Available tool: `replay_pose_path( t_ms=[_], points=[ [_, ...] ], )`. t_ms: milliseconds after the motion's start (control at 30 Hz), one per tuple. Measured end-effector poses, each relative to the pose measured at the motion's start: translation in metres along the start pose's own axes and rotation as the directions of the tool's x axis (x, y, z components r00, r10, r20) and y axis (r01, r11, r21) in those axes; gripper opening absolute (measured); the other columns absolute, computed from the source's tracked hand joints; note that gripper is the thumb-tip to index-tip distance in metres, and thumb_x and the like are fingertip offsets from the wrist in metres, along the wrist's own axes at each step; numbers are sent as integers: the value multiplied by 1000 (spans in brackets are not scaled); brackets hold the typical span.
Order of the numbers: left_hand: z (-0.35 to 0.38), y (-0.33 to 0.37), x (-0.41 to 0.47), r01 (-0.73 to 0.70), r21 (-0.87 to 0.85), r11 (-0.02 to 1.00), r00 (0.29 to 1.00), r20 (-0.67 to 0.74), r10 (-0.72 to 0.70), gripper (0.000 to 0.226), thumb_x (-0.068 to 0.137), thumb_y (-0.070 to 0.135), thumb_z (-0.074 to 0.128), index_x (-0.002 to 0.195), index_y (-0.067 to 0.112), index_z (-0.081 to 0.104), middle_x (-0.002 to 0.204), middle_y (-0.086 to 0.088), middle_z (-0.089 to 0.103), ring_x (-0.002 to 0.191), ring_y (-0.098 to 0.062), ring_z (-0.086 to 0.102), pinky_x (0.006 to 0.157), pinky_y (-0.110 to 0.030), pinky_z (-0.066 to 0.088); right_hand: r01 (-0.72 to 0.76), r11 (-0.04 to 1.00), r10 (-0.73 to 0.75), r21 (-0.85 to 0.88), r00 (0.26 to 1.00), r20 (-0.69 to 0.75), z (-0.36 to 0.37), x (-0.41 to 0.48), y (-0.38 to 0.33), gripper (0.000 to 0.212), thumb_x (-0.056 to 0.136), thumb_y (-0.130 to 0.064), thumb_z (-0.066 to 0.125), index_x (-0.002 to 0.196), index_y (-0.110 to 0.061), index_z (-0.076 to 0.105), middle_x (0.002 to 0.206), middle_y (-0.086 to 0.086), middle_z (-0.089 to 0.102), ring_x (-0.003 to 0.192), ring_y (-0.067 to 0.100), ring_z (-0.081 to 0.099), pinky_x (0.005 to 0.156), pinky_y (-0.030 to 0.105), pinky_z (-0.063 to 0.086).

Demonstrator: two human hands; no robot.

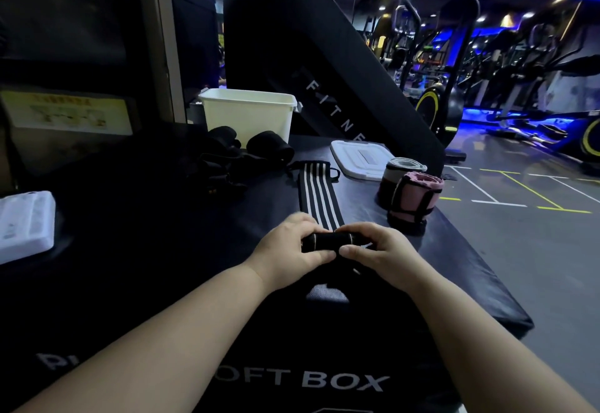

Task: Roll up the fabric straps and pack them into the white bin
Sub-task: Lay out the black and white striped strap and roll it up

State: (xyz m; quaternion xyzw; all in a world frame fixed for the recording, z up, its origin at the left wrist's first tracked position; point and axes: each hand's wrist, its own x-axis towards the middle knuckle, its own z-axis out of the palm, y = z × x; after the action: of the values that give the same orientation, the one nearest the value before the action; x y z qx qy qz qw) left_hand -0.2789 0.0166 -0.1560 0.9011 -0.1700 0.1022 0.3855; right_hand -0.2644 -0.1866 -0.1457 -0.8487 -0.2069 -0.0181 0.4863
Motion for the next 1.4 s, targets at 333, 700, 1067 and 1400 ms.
replay_pose_path(
  t_ms=[333, 700, 1067, 1400],
  points=[
    [-3, -1, 4, 66, -68, 996, 998, -4, -66, 24, 90, 37, 64, 114, 31, 61, 106, 10, 55, 102, -9, 55, 92, -25, 42, -36, 994, 30, -104, 998, -61, 6, 7, -2, 19, 86, -34, 71, 96, -45, 60, 93, -6, 69, 83, 8, 64, 77, 23, 48],
    [3, 1, 5, 151, -99, 984, 987, -32, -155, 23, 95, 46, 52, 107, 27, 57, 93, 12, 57, 95, -13, 56, 89, -33, 46, -103, 983, 76, -152, 982, -175, 18, 8, 1, 10, 91, -40, 63, 100, -37, 65, 92, -6, 70, 88, 8, 64, 77, 23, 46],
    [11, 10, 10, 164, -148, 975, 963, -191, -191, 39, 94, 25, 60, 131, 17, 51, 129, 2, 50, 117, -14, 49, 99, -19, 33, -107, 949, 40, -297, 974, -224, 29, 25, -5, 23, 97, -26, 56, 108, -10, 67, 109, 1, 58, 106, 13, 52, 82, 16, 29],
    [24, 24, 21, 256, -454, 853, 933, -113, -341, 37, 98, 10, 43, 132, 20, 51, 139, 1, 44, 123, -8, 42, 110, -26, 33, -161, 976, 176, 144, 980, -91, 42, 30, -11, 55, 91, -17, 45, 145, -24, 37, 150, 4, 39, 139, 19, 37, 117, 45, 29]
  ],
)
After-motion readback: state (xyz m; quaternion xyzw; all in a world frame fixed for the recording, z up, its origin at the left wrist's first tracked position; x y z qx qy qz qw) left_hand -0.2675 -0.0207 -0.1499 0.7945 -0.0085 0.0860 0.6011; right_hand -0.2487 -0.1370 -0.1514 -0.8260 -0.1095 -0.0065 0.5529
